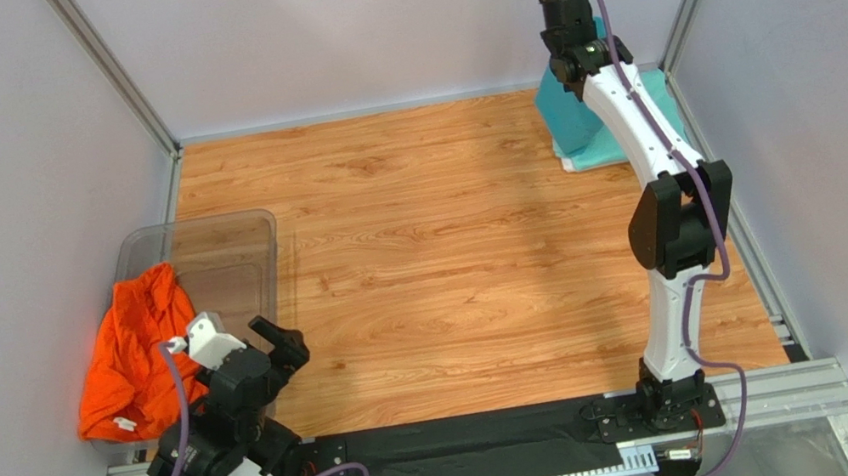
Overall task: Fold and stack the t-shirts
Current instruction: Neatly place the folded tshirt to the corner, then reset both grippers
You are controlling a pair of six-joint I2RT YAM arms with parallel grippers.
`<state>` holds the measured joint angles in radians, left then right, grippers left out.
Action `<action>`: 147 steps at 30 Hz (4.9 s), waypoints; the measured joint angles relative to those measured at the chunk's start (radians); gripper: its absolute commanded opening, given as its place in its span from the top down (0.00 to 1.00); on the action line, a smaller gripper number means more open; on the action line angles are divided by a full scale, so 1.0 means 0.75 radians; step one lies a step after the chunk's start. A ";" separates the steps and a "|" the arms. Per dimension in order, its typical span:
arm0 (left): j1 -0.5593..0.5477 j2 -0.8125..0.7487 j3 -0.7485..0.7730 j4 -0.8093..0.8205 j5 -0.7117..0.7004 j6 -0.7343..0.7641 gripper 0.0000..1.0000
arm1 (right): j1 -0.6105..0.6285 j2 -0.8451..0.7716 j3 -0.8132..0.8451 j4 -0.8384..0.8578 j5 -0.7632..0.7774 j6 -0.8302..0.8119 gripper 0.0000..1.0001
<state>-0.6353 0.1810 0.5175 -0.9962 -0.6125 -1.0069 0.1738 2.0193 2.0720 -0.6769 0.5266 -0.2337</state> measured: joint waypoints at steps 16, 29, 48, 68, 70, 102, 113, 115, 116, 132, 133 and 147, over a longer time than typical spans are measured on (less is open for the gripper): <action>-0.005 0.022 0.000 0.008 -0.002 0.003 0.00 | 0.067 -0.010 0.092 -0.115 0.052 0.100 1.00; -0.005 0.044 0.000 0.008 -0.023 0.003 0.00 | -0.079 0.086 0.093 -0.121 0.053 0.134 1.00; -0.005 0.065 0.001 -0.003 -0.041 -0.004 0.00 | -0.278 0.162 0.104 -0.106 -0.052 0.153 1.00; -0.005 0.130 0.091 -0.054 -0.104 -0.017 0.00 | -0.533 0.397 0.166 -0.057 -0.382 0.224 0.72; -0.005 0.145 0.110 -0.064 -0.107 -0.018 0.00 | -0.546 0.425 0.182 -0.053 -0.398 0.234 0.68; -0.005 0.195 0.191 -0.076 -0.117 0.022 0.00 | -0.599 0.288 0.217 -0.012 -1.015 0.393 0.00; -0.005 0.228 0.191 -0.058 -0.129 0.034 0.00 | -0.602 0.559 0.340 0.075 -0.966 0.416 0.00; -0.005 0.254 0.191 -0.057 -0.128 0.035 0.00 | -0.605 0.595 0.352 0.106 -0.952 0.412 0.00; -0.005 0.268 0.191 -0.057 -0.128 0.037 0.00 | -0.607 0.612 0.358 0.133 -0.948 0.406 0.00; -0.005 0.390 0.241 0.006 -0.040 0.141 0.00 | -0.611 0.407 0.226 0.213 -0.974 0.410 0.00; -0.005 0.406 0.242 0.021 -0.022 0.157 0.00 | -0.611 0.323 0.143 0.221 -0.968 0.431 0.00; -0.005 0.486 0.199 0.318 0.299 0.350 0.00 | -0.125 -0.996 -1.309 0.312 -0.542 0.730 0.00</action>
<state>-0.6392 0.5453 0.6670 -0.7574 -0.3885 -0.7444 0.0799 1.2724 1.0901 -0.4427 0.1204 0.3141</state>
